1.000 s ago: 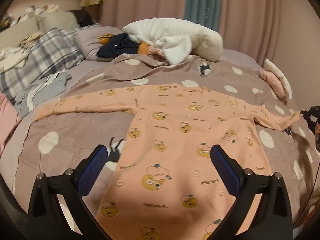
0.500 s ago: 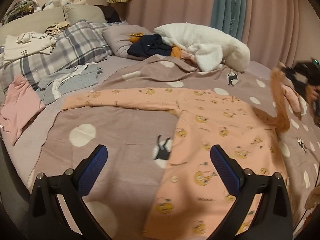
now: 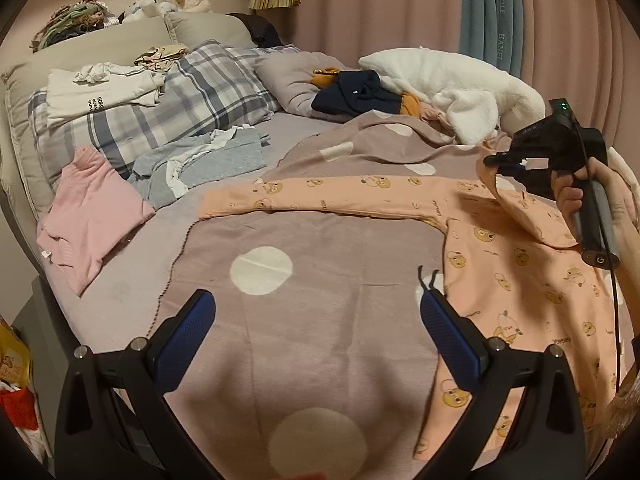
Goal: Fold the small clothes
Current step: 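Fold the held sleeve across the garment body and release it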
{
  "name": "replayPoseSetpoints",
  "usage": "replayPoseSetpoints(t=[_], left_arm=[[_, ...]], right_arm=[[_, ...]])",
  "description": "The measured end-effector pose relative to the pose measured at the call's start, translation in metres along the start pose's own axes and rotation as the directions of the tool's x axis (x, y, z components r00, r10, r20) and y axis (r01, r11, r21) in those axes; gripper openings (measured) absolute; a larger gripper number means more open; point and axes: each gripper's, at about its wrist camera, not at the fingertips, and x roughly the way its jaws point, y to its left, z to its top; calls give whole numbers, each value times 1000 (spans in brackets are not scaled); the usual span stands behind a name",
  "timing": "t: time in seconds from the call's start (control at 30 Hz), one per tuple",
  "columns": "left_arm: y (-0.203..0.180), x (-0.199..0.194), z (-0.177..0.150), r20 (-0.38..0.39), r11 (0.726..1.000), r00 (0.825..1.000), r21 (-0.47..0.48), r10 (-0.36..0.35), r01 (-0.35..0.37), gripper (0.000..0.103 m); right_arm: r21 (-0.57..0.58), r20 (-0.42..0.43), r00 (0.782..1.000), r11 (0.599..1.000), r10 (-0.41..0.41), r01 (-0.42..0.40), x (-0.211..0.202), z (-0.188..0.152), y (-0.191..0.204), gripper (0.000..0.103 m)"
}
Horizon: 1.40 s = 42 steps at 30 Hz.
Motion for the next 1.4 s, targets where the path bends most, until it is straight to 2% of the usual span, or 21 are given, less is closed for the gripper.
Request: replayPoseSetpoints(t=[0.07, 0.13, 0.2, 0.33, 0.43, 0.53, 0.63, 0.67, 0.8, 0.9, 1.0, 1.03, 1.17, 1.23, 1.4], left_arm=[[2, 0, -1, 1, 1000, 1000, 0, -3, 3, 102], [1, 1, -2, -8, 1000, 1000, 4, -4, 4, 102], [1, 2, -2, -14, 1000, 1000, 12, 0, 0, 102], [0, 0, -3, -17, 1000, 1000, 18, 0, 0, 102], [1, 0, -3, -19, 1000, 1000, 18, -1, 2, 102], [3, 5, -1, -9, 1000, 1000, 20, -14, 14, 102], [17, 28, 9, -44, 1000, 999, -10, -24, 24, 102], [23, 38, 13, -53, 999, 998, -31, -38, 36, 102], [51, 82, 33, -110, 987, 989, -136, -104, 89, 102], [73, 123, 48, -157, 959, 969, -240, -190, 149, 102], [98, 160, 56, -188, 891, 935, -406, -300, 204, 102], [110, 175, 58, -189, 843, 920, -494, -343, 213, 102], [141, 204, 59, -109, 671, 894, -701, -435, 242, 101], [153, 210, 62, -67, 605, 891, -756, -449, 249, 100], [177, 219, 74, -30, 517, 903, -828, -428, 218, 92]], right_arm=[[-7, -19, 1000, 1000, 8, -8, -1, -3, 5, 19], [-15, -40, 999, 999, 33, -33, -3, -4, 12, 45], [-35, -43, 997, 997, 61, -63, -8, -6, 22, 58], [-97, -32, 993, 989, 109, -112, -23, -16, 48, 58], [-161, -9, 996, 982, 94, -94, -42, -32, 63, 59], [-250, 56, 998, 968, 13, 1, -68, -62, 73, 65], [-332, 126, 989, 936, -76, 115, -87, -103, 75, 74], [-343, 138, 984, 927, -110, 151, -89, -116, 74, 74], [-330, 178, 949, 893, -259, 306, -88, -157, 60, 74], [-288, 152, 929, 884, -338, 368, -83, -176, 42, 74], [-268, 99, 933, 893, -347, 361, -80, -186, 27, 74], [-269, 93, 930, 890, -356, 367, -81, -186, 24, 74], [-281, 126, 891, 846, -436, 453, -84, -184, 21, 74], [-287, 145, 884, 836, -444, 467, -86, -181, 22, 74], [-315, 147, 874, 816, -462, 485, -83, -182, 22, 74]])
